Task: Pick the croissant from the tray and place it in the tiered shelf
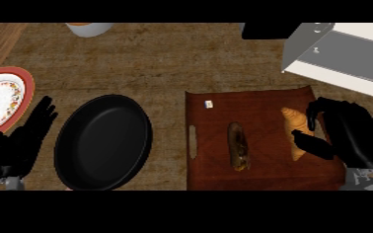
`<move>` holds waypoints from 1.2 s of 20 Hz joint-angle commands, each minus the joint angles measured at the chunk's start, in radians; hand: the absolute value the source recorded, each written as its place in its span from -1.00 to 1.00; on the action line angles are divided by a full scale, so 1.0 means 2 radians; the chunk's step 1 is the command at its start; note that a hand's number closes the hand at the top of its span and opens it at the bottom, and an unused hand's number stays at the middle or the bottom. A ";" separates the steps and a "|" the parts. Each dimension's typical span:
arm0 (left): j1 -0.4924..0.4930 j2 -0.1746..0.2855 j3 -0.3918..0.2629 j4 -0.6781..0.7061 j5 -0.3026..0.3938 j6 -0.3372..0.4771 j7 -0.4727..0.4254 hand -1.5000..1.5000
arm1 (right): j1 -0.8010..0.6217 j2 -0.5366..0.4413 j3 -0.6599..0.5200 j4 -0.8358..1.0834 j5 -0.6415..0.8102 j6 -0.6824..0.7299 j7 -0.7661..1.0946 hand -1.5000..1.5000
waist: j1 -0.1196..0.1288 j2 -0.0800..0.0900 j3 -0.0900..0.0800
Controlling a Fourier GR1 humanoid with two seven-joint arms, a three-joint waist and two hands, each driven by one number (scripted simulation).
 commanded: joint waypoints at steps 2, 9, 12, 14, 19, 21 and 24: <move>-0.027 0.002 0.006 0.016 0.000 0.001 0.011 0.00 | 0.021 -0.046 -0.121 -0.051 -0.157 0.040 -0.079 1.00 | -0.004 0.000 -0.001; -0.005 -0.002 0.011 0.014 -0.006 0.004 -0.007 0.00 | 0.013 -0.051 -0.282 -0.122 -0.375 0.139 -0.032 1.00 | -0.007 -0.002 -0.001; 0.019 -0.008 0.001 0.001 -0.014 -0.004 -0.018 0.00 | 0.046 -0.062 -0.347 -0.179 -0.442 0.168 -0.010 1.00 | -0.004 -0.002 -0.001; -0.001 -0.011 0.003 -0.010 -0.008 0.000 0.016 0.00 | 0.005 -0.086 -0.367 -0.190 -0.477 0.187 0.055 1.00 | 0.003 0.000 -0.001; -0.018 -0.003 0.014 0.011 -0.005 -0.017 0.001 0.00 | -0.062 -0.165 -0.443 -0.131 -0.571 0.190 0.106 1.00 | 0.007 0.001 -0.001; -0.046 -0.007 0.016 0.045 -0.017 -0.008 -0.001 0.00 | -0.061 -0.160 -0.439 -0.156 -0.551 0.172 0.124 1.00 | 0.006 0.001 -0.001; -0.025 -0.031 -0.007 0.007 -0.029 0.006 0.008 0.00 | -0.071 -0.201 -0.450 -0.125 -0.499 0.164 0.105 1.00 | 0.011 0.002 -0.001</move>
